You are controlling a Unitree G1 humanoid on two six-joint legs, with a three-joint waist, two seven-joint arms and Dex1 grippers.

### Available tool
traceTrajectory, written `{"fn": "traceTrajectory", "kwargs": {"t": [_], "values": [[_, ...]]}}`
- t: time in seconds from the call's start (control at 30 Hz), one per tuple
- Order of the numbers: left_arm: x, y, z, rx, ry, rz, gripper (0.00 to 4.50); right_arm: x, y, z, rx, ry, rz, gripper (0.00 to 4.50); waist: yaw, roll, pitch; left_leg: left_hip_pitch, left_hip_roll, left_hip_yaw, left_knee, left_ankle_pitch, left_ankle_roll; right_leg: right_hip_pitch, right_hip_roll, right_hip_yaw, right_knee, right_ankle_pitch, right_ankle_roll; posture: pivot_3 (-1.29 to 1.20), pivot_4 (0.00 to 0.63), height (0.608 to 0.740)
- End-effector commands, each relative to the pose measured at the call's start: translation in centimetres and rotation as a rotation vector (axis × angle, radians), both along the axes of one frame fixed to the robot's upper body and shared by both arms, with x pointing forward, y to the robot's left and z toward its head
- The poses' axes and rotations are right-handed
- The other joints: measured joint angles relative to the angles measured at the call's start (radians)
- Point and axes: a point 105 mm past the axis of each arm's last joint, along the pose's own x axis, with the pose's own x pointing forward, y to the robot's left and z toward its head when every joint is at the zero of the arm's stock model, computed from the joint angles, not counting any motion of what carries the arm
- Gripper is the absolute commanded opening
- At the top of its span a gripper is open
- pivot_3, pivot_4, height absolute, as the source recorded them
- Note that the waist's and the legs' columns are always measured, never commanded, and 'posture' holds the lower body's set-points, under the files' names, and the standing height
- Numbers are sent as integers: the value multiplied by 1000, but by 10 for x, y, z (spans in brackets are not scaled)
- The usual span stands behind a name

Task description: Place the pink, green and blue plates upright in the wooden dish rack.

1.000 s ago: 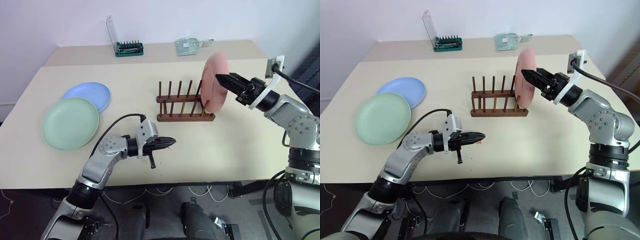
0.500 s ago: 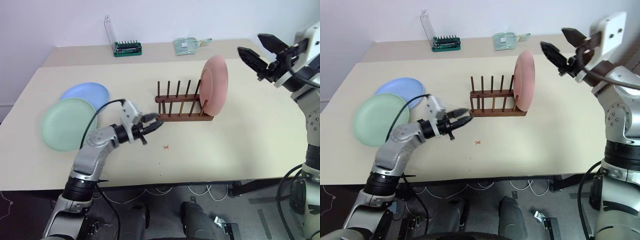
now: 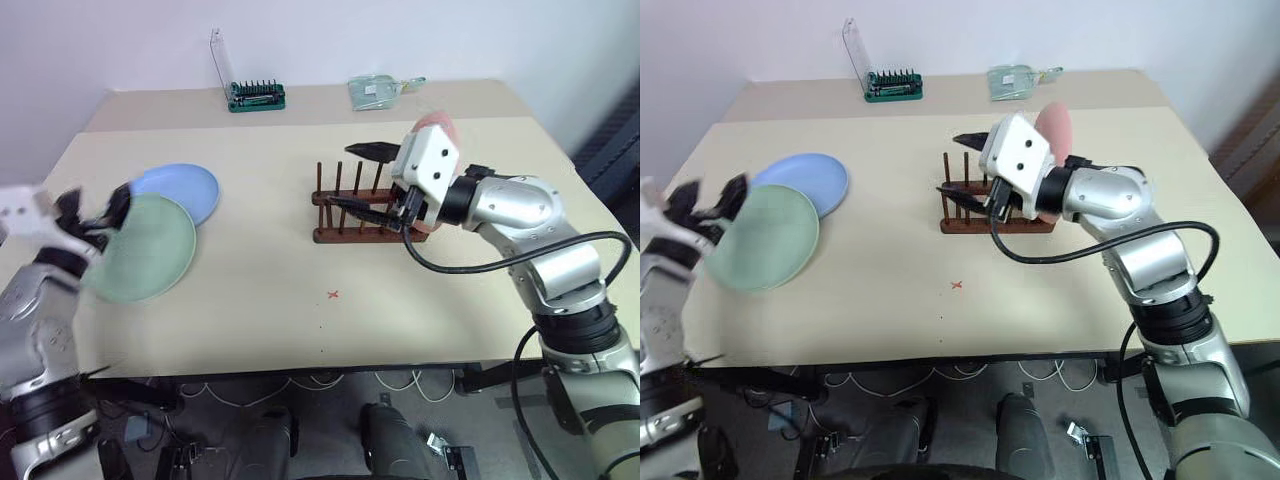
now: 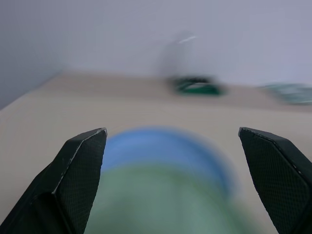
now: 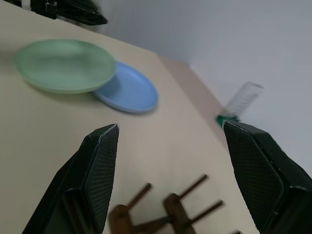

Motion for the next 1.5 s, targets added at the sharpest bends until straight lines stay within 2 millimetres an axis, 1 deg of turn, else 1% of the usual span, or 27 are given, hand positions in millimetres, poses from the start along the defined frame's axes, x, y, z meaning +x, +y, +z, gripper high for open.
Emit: {"fn": "traceTrajectory", "kwargs": {"t": [0.03, 0.1, 0.23, 0.3, 0.37, 0.4, 0.47, 0.6, 0.63, 0.7, 0.73, 0.77, 0.8, 0.83, 0.87, 0.9, 0.93, 0.97, 1.03, 1.07, 1.1, 1.23, 1.3, 1.37, 1.43, 1.47, 1.5], "values": [[-15, 19, -16, -36, 85, 81, 4441, -1, 1, 7, 12, -33, 21, 3476, 6, 0, 0, 0, 0, 0, 0, 0, 0, 0, 0, 0, 0, 0, 0, 0, 150, 740], [-18, 17, -29, -27, 146, 82, 4441, 1, 2, 5, 9, -29, 26, 3476, 9, -2, -1, 0, 0, 0, 0, 0, 0, 1, 0, 0, 0, 0, 0, 0, 150, 740], [-23, 22, -50, -131, 174, 130, 4441, 3, 3, -2, 0, -23, 24, 3476, 5, -3, -1, 0, 0, 0, 0, 0, 0, 1, 0, -1, 0, 0, 0, 0, 150, 740], [-21, 20, -62, -155, 216, 134, 4441, 3, 3, -4, 0, -22, 23, 3476, 3, -3, -1, 0, 0, 0, 0, 0, 0, 0, 0, 0, 0, 0, 0, 0, 150, 740], [-19, 18, -68, -164, 244, 128, 4441, 2, 3, -4, 3, -24, 22, 3476, -1, -3, -1, 0, 0, 0, -1, 0, -1, 0, 0, 0, 0, 0, -1, 0, 150, 740], [-16, 17, -69, -179, 236, 125, 4218, 2, 3, -4, 3, -25, 19, 3476, -1, -3, -1, 0, 0, 0, -1, 0, -1, 0, 0, 0, 1, 0, -1, 0, 150, 740], [-13, 17, -68, -199, 218, 120, 3586, 1, 3, -5, 3, -29, 12, 3476, 1, -3, -1, 0, 0, 0, -1, 0, -1, -1, 0, 0, 1, 0, -1, 0, 150, 740], [-9, 19, -70, -226, 202, 120, 1597, 1, -1, -6, 2, -29, -8, 3476, 2, -3, -1, 0, 0, 0, -1, 0, -1, 0, 0, 0, 0, 0, -1, 0, 150, 740], [-8, 18, -69, -227, 187, 113, 1019, 1, -1, -6, 2, -28, -10, 3476, 2, -3, -1, 0, 0, 0, 0, 0, -1, 0, 0, 0, 0, 0, -1, 0, 150, 740], [-4, 10, -55, -223, 107, 63, 30, -1, -1, -7, 2, -28, -10, 3476, 3, -3, -1, 0, 0, 0, -1, 0, -1, 0, 0, 0, 0, 0, -1, 0, 150, 740], [-2, 7, -49, -226, 73, 44, 30, -1, -1, -7, 1, -27, -9, 3476, 4, -3, -1, 0, 0, 0, 0, 0, -1, 0, 0, 0, 0, 0, -1, 0, 150, 740], [-2, 3, -39, -235, 16, 20, 30, -2, 0, -7, -1, -29, -6, 3476, 4, -3, -1, 0, 0, 0, 0, 0, -1, 0, 0, 0, 0, 0, -1, 0, 150, 740], [-2, -1, -24, -256, -63, -5, 30, -3, 1, -7, -5, -31, 3, 3476, 4, -3, -1, 0, 0, 0, 0, 0, -1, 0, 0, 0, 0, 0, -1, 0, 150, 740], [-2, -8, -6, -238, -140, -29, 30, -5, 5, -7, -12, -40, 20, 3476, 4, -3, -1, 0, 0, 0, 0, 0, -1, 0, 0, 0, 0, 0, -1, 0, 150, 740], [-2, -12, 6, -223, -190, -45, 30, -7, 7, -7, -18, -47, 32, 3476, 4, -4, -1, 0, 0, 0, 0, 0, -1, 0, 0, 0, 0, 0, -1, 0, 150, 740], [-3, -15, 13, -211, -215, -53, 30, -8, 8, -7, -21, -51, 39, 3476, 3, -5, 0, 0, 0, 0, 0, 0, -1, 0, 0, 0, 0, 0, -1, 0, 150, 740], [-1, -22, 24, -188, -237, -73, 30, -9, 11, -8, -45, -78, 46, 3476, 3, -5, 0, 0, 0, 0, 0, 0, -1, 0, 0, -1, 0, 0, -1, 0, 150, 740], [3, -31, 35, -153, -251, -91, 30, -9, 15, -9, -67, -104, 51, 3476, 3, -5, 0, 0, 1, 0, 0, 0, -1, 0, 0, -1, 0, 1, -1, 0, 150, 740], [15, -62, 71, -76, -322, -149, 30, -7, 28, -12, -141, -201, 58, 3476, 3, -5, 0, 0, 0, 0, 0, 0, -1, 0, 0, 0, 0, 1, -1, 0, 150, 740], [19, -74, 83, -39, -345, -161, 30, -3, 33, -13, -170, -247, 50, 3476, 3, -5, 0, 0, 0, 0, 0, 1, -2, 0, 0, -1, 0, 1, -1, 0, 150, 740], [22, -81, 91, -18, -357, -164, 30, -1, 36, -14, -188, -278, 44, 3476, 5, -6, 0, 0, 0, 0, 0, 1, -2, 0, 0, -1, 0, 1, -1, 0, 150, 740], [34, -127, 113, 156, -369, -197, 30, 13, 50, -6, -226, -460, -9, 3476, 0, -6, -1, 0, 0, 0, 0, 2, -4, 0, 0, 0, 0, 1, -1, 0, 150, 740], [35, -139, 117, 184, -380, -212, 30, 16, 54, -4, -234, -507, -21, 3476, -4, -6, -1, 0, 0, 1, -1, 4, -7, -1, 0, 0, 0, 1, -1, 0, 150, 740], [37, -159, 123, 213, -387, -242, 30, 20, 58, 0, -231, -567, -43, 3476, -4, -6, 0, 0, 0, 1, -3, 5, -9, -2, 1, 0, 1, 1, -1, 0, 150, 740], [37, -170, 126, 222, -391, -261, 30, 22, 61, 2, -232, -600, -57, 3476, -2, -6, 0, -1, 0, 0, -3, 5, -9, -3, 1, 0, 1, 1, -1, 0, 150, 740], [37, -172, 126, 218, -391, -265, 30, 23, 61, 2, -233, -606, -59, 3476, -2, -6, 0, -1, 0, 0, -3, 5, -9, -3, 1, 0, 1, 1, -1, 0, 150, 740], [36, -178, 129, 197, -403, -286, 30, 24, 62, 0, -248, -611, -57, 3476, -2, -6, 0, -1, 0, 0, -3, 5, -9, -3, 1, 0, 1, 1, -1, 0, 150, 740]]}}
